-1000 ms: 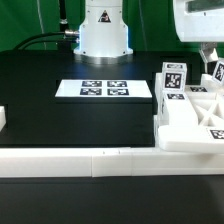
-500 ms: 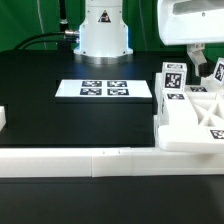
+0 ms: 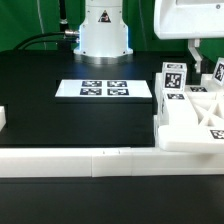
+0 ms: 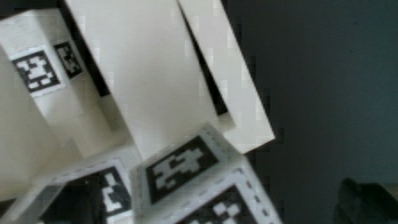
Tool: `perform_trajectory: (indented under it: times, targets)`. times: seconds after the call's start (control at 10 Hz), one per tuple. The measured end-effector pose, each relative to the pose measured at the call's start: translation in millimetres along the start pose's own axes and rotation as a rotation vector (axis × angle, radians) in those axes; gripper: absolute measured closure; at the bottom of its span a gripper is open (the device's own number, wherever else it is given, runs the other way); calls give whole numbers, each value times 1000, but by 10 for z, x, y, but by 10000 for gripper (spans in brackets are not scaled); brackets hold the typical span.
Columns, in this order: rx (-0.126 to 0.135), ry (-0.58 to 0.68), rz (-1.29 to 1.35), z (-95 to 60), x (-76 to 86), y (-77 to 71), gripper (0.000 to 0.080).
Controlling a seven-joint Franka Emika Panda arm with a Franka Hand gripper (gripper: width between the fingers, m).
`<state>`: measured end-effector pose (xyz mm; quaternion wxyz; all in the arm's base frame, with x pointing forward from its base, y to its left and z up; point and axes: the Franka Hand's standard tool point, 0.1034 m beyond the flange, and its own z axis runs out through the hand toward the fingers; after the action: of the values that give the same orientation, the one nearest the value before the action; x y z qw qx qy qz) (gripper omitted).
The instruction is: Assemble chair
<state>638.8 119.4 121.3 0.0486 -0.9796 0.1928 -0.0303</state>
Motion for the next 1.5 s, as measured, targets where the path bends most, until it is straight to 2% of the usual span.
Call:
perform_trajectory:
  times: [0.2,0.3,0.4,0.7,1.0,1.3,1.5]
  targets:
    - [-5,0,-180,4,4,12,151]
    - [-43,7,-322,20,1,33,151]
    - [-66,10,-429,26,0,41,151]
    - [-71,8,-515,31,2,49,151]
    - [-71,8,-514,32,3,51,520]
    - [-71,8,-513,32,4,52,518]
    - [-58,30,-457,34,16,58,518]
